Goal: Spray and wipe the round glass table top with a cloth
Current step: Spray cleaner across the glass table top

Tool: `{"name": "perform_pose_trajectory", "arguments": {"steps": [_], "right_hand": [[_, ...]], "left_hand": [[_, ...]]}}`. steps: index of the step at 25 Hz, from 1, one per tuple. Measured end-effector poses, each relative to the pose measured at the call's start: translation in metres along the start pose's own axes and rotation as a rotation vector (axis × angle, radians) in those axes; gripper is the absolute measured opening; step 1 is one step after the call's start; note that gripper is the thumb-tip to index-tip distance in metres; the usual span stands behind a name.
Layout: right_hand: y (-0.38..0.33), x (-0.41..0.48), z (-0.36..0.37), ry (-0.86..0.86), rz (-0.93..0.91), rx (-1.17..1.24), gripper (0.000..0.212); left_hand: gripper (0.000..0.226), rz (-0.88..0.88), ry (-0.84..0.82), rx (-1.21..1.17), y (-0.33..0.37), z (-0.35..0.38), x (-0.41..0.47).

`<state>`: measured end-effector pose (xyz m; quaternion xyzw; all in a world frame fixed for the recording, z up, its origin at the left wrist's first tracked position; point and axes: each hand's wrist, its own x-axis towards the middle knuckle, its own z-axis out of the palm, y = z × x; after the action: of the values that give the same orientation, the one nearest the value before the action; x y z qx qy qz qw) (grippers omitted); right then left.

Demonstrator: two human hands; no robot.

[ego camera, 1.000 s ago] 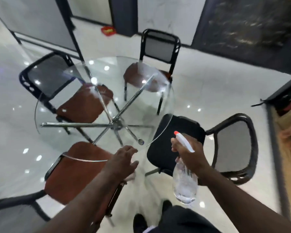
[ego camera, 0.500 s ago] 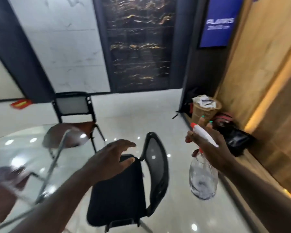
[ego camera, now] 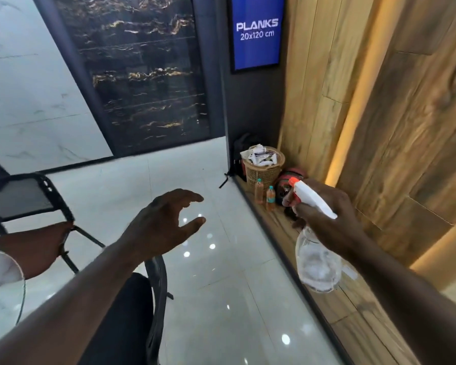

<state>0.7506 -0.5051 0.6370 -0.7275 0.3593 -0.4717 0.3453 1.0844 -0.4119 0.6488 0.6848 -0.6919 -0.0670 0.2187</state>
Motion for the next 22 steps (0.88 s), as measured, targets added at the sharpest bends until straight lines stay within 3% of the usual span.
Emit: {"name": "perform_pose_trajectory", "arguments": {"steps": [3, 7, 12, 15, 17, 20, 22], "right_hand": [[0.038, 0.048, 0.029, 0.044, -0.053, -0.027, 0.005], [0.074, 0.138, 0.088, -0.081, -0.105, -0.069, 0.040], [0.101, 0.266, 0.137, -0.242, -0.091, -0.089, 0.029], [0.113, 0.334, 0.170, -0.333, -0.104, -0.018, 0.040], [0.135, 0.370, 0.205, -0.419, -0.117, -0.023, 0.035], [0.181, 0.419, 0.275, -0.557, -0.050, -0.032, 0.010], [0.207, 0.455, 0.331, -0.627, 0.017, 0.090, 0.015]], "left_hand": [[0.052, 0.007, 0.018, 0.071, -0.027, 0.020, 0.054], [0.050, -0.026, 0.090, 0.066, -0.088, 0.043, 0.136], [0.046, -0.172, 0.175, -0.073, -0.164, 0.040, 0.219], [0.044, -0.275, 0.228, -0.085, -0.207, 0.040, 0.254], [0.042, -0.344, 0.208, -0.067, -0.239, 0.050, 0.268], [0.041, -0.372, 0.110, 0.042, -0.288, 0.074, 0.284], [0.041, -0.459, 0.080, 0.068, -0.325, 0.079, 0.297]]}}
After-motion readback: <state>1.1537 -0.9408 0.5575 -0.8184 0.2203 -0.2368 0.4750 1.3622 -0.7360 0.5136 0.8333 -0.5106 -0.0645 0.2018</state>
